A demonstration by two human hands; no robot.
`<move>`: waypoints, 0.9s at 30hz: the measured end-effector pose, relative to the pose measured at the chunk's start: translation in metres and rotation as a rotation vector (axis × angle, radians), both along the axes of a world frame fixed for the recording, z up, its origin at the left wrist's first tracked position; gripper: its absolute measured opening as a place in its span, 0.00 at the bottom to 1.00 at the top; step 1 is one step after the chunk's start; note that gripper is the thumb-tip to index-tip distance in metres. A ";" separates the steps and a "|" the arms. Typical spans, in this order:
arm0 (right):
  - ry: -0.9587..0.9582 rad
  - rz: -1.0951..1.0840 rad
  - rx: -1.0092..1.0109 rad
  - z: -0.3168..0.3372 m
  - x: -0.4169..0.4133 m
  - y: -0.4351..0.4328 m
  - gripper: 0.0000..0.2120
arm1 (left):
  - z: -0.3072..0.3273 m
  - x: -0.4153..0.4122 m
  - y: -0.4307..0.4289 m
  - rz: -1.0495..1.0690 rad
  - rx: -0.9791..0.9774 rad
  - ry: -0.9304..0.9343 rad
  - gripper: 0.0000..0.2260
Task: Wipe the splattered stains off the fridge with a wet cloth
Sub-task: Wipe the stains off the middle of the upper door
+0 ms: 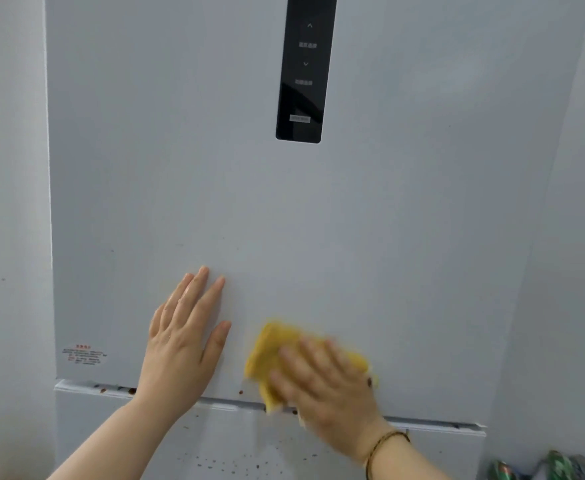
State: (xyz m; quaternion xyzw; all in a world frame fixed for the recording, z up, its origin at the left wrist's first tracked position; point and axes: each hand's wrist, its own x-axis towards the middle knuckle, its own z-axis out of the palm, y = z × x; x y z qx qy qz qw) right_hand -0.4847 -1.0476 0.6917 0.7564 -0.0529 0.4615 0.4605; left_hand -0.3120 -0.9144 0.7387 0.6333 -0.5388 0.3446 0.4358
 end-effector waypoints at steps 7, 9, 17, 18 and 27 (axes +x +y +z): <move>-0.127 0.059 -0.020 0.083 0.003 0.004 0.13 | 0.007 0.028 0.027 -0.023 -0.095 0.177 0.22; -0.404 0.082 0.140 0.108 0.018 0.012 0.14 | 0.007 0.038 0.037 0.005 -0.110 0.359 0.25; 0.039 0.036 -0.012 0.022 0.081 0.039 0.15 | -0.003 0.083 0.063 0.041 -0.065 0.808 0.26; 0.142 0.024 -0.059 0.017 0.081 0.039 0.14 | -0.005 0.089 0.065 0.027 -0.056 0.825 0.26; -0.499 0.120 0.224 0.127 0.104 0.053 0.17 | -0.001 0.103 0.076 -0.270 -0.071 1.052 0.20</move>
